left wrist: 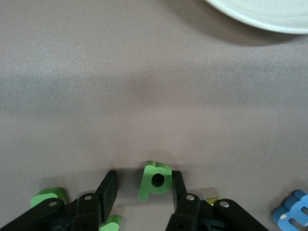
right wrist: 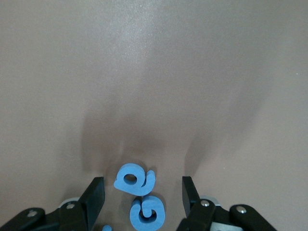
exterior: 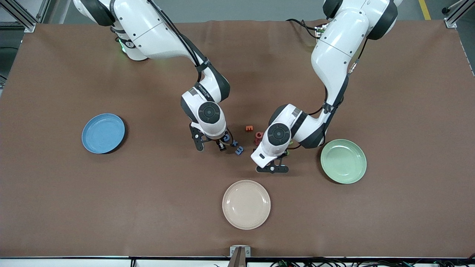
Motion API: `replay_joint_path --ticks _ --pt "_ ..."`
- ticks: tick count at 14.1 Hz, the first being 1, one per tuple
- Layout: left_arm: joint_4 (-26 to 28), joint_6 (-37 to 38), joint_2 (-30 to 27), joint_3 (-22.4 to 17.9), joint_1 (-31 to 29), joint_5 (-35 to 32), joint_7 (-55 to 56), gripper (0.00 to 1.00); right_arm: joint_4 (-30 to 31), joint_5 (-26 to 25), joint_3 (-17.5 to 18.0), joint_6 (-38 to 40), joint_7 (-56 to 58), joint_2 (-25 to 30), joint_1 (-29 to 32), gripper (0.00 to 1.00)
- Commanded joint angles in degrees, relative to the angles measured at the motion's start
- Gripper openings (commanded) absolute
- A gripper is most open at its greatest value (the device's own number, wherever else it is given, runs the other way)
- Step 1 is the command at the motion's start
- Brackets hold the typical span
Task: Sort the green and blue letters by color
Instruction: 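Grasp the green P and blue G with the left and right grippers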
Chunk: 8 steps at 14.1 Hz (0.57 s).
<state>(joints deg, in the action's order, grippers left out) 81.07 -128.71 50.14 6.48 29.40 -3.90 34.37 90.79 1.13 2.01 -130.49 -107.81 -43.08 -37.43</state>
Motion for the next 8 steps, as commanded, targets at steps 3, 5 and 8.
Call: replay_joint_path --ticks 3,5,8 --pt "0.0 -1.3 -0.2 -0.2 -0.1 -0.5 1.1 0.46 0.8 -0.9 -0.5 -1.5 -1.4 0.2 -0.6 0.71" --pt "0.0 -2.6 -0.3 -0.4 -0.1 -0.5 1.3 0.39 0.8 -1.2 -0.5 -1.6 -1.4 0.2 -0.6 0.7" --pt "0.0 -2.7 -0.5 -0.5 -0.3 -0.4 3.8 0.25 0.8 -1.2 -0.5 -2.2 -1.5 -0.2 -0.7 0.69"
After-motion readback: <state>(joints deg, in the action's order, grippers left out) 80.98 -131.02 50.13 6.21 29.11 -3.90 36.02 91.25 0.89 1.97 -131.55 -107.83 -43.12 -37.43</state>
